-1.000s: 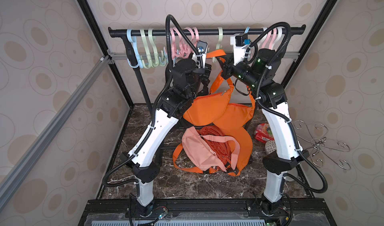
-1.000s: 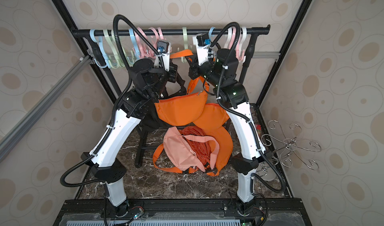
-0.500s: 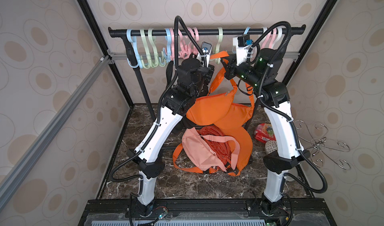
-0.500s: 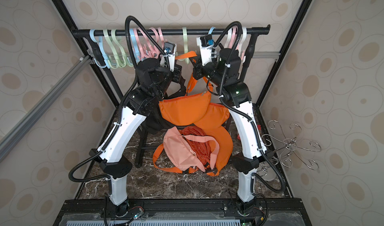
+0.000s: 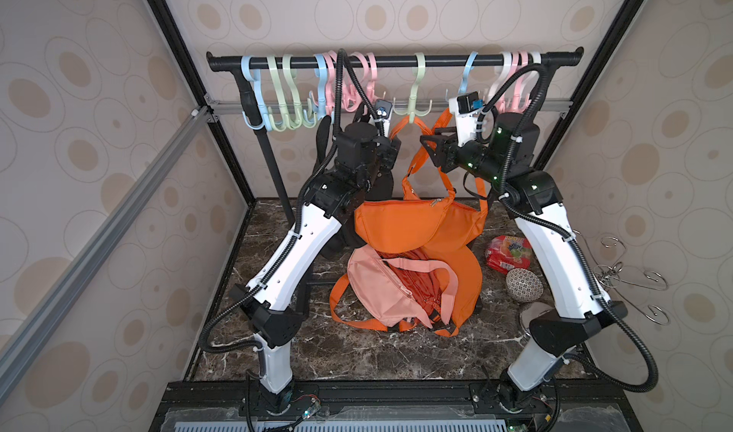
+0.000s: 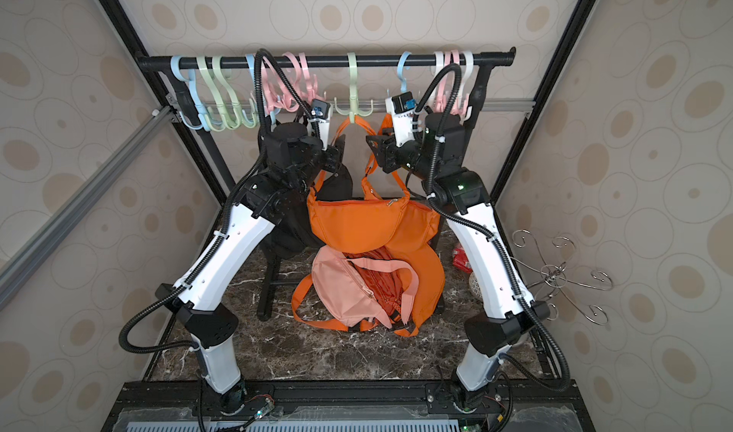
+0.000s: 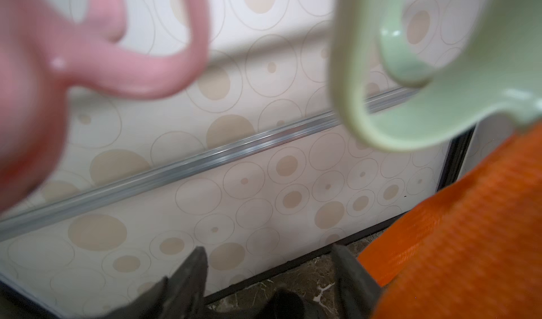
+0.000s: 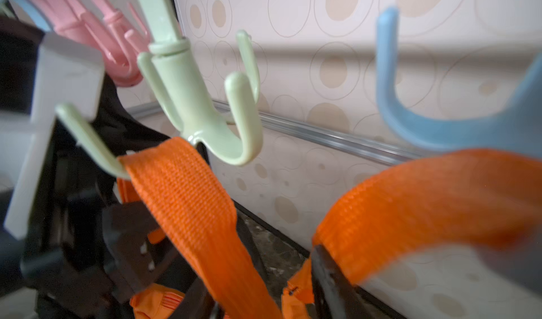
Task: Hang the bag on a hook
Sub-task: Hang the bag on the hook, then pick up the bag from the bag.
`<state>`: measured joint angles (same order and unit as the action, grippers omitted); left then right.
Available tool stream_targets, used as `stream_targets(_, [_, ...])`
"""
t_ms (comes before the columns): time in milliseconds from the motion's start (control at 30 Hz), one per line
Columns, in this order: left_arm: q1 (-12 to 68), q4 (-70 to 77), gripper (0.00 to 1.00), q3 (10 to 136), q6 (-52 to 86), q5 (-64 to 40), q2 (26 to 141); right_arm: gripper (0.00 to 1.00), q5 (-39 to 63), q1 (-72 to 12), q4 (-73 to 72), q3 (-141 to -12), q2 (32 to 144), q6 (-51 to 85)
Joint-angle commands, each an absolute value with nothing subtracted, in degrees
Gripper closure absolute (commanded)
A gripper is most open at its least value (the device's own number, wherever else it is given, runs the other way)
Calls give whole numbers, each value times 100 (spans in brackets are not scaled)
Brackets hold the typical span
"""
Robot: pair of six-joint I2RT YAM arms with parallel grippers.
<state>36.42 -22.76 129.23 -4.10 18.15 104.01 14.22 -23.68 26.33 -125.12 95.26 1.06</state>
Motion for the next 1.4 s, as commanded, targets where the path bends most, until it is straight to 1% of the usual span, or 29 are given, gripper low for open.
stream_targets(0, [3708,-1932,21,12315,-308,1800,9697,27,1227,-2470,2552,-12227,9018,1])
stream_targets(33, [3747,-1818,20,12006,-295,1761,9461,21,1154,-2527,2658,-12115,8874,-38])
stream_targets(67, [3782,-1736,19,11717,-274,1713,9247,17,1059,-2596,2763,-11981,8741,-88])
stream_targets(133, [3880,-1522,18,10880,-211,1642,8708,13,781,-2837,2899,-11436,8302,-240])
stream_targets(200, [3958,-1328,17,9935,-144,1543,8076,11,475,-3091,2808,-10614,7755,-350])
stream_targets(367, [4215,-959,17,7377,385,1334,6573,11,-230,-3608,2670,-8123,6296,-15])
stream_targets(433, [4388,-637,17,6261,703,1185,5931,11,-632,-3815,2669,-7080,5751,344])
stream_targets(500, [4511,-447,17,5424,1031,1169,5425,11,-854,-3832,2807,-6278,5389,902])
stream_targets(600, [4701,-517,17,4647,1429,1315,4980,12,-1494,-3832,3129,-5222,5137,1682])
stream_targets(667, [4841,-533,17,4296,1621,1376,4824,12,-2003,-3811,3298,-4843,5114,2136])
stream_targets(700, [4911,-511,17,4159,1682,1418,4757,13,-2082,-3766,3322,-4692,5159,2302])
stream_targets(767, [4998,-440,17,3987,1782,1484,4689,16,-1994,-3568,3276,-4502,5388,2551])
stream_targets(933, [5080,-281,17,3806,1873,1484,4647,30,-1773,-3024,2763,-4201,6194,2675])
stream_targets(1100, [5149,-202,17,3626,2010,1516,4468,35,-1227,-2773,2172,-4146,6834,2616])
stream_targets(1167, [5168,-253,17,3584,2058,1571,4359,41,-1118,-2763,2114,-4135,7001,2630])
stream_targets(1267, [5185,-314,17,3519,2075,1659,4188,57,-945,-2777,1883,-3954,6995,2670])
stream_targets(1367, [5187,-353,17,3520,2058,1713,4074,82,-924,-2771,1765,-3858,6850,2657])
